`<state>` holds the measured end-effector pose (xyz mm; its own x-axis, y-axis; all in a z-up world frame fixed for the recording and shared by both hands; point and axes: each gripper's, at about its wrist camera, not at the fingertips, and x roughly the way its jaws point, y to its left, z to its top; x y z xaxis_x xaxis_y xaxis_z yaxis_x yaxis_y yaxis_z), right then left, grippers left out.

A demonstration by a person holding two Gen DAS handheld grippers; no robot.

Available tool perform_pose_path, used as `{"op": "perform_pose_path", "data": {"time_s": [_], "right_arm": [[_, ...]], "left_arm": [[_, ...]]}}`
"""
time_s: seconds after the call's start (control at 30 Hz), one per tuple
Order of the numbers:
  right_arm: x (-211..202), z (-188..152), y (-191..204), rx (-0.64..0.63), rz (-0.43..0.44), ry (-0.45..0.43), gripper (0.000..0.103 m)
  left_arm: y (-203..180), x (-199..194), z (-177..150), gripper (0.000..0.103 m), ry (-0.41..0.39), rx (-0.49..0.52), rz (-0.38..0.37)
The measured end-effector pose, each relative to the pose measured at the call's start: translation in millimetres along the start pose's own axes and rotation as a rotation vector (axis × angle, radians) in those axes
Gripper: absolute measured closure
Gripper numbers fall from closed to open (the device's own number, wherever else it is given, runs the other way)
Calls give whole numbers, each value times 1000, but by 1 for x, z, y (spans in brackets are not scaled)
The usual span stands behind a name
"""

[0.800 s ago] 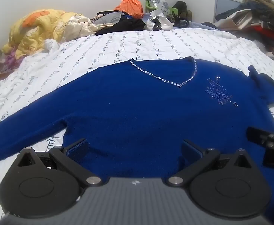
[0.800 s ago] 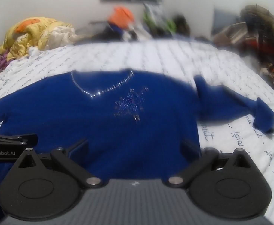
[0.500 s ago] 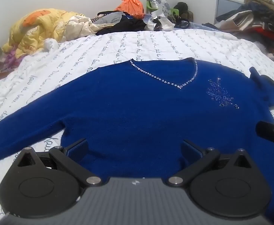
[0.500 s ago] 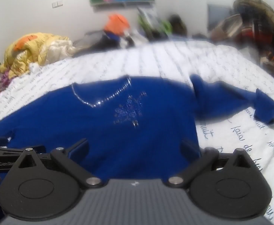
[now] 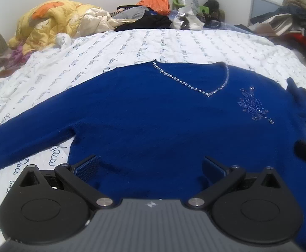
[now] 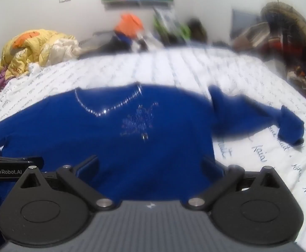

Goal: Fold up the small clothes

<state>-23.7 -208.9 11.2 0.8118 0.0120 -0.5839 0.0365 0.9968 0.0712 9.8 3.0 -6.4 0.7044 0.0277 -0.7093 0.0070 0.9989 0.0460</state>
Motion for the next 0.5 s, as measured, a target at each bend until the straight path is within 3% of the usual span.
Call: {"op": "perform_pose_path", "data": {"time_s": [0.1, 0.2, 0.5], "right_arm": [[-5, 1, -3, 2, 21, -51, 0], [3, 0, 2, -55, 36, 8, 0], [2, -1, 0, -18, 67, 5, 0]], "left_arm": [[0, 0, -1, 0, 0, 0, 2], [-2, 0, -1, 0, -2, 12, 10], [-6, 1, -3, 0, -3, 26, 13]]}}
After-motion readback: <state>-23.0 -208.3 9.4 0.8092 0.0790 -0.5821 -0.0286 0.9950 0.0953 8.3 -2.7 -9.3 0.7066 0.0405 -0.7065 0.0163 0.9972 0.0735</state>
